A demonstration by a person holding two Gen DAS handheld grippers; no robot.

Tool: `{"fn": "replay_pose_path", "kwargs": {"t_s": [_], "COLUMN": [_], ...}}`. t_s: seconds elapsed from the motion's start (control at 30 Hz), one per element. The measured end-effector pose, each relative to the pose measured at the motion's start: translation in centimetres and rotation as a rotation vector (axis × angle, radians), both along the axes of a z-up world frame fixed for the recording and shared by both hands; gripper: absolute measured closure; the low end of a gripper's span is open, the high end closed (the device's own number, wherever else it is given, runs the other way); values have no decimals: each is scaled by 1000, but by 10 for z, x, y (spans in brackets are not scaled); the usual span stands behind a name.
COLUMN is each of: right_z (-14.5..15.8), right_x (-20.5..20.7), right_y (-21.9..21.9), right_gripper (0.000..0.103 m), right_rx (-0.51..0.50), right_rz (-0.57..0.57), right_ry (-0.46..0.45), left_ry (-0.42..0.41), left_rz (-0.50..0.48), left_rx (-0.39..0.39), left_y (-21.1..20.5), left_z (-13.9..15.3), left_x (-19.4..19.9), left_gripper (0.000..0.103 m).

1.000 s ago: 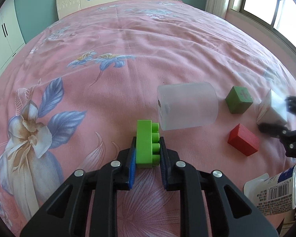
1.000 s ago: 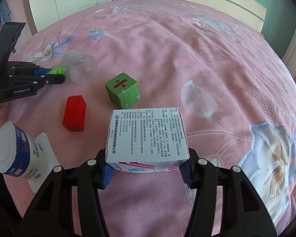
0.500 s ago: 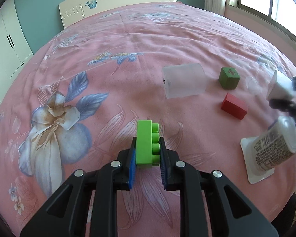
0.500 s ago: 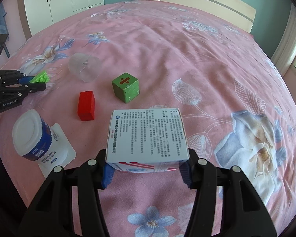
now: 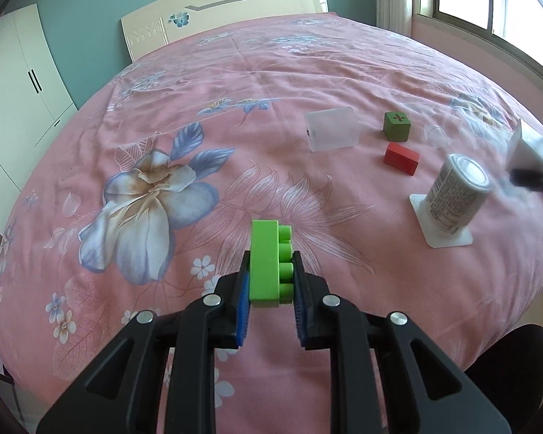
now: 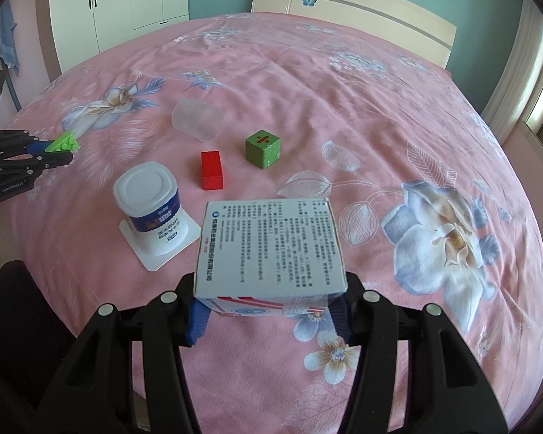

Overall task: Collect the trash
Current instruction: 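Lift the green block and white box off the bedspread with both tools, then carry the green block and white box down over the trash bin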

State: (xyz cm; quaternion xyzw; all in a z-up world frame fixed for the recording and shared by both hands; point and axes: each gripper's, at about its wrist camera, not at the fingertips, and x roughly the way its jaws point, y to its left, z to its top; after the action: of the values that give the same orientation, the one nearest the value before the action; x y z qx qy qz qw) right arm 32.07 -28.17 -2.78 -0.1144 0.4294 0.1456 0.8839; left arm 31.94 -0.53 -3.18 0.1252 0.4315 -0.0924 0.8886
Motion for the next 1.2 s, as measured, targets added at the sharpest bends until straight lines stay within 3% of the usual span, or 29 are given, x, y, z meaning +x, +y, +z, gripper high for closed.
{"fn": "replay_pose_path", "kwargs": {"t_s": [0.27,0.53,1.2], "right_z": [29,33,-18], "right_x": [-67,-124,-203], "right_y": [8,19,72], "right_gripper": [48,48,48], "right_rx": [2,-5,-4], "right_rz": [-1,24,128], "right_ry": [-47,-63,6], "left_ry": [-28,-29,42], "left_rz": [-19,-62,-125], "left_rx": [20,36,76], "left_y": [8,7,5], "left_z": [16,14,-38], "left_x": [-55,-107,-183], "left_gripper": [80,80,80]}}
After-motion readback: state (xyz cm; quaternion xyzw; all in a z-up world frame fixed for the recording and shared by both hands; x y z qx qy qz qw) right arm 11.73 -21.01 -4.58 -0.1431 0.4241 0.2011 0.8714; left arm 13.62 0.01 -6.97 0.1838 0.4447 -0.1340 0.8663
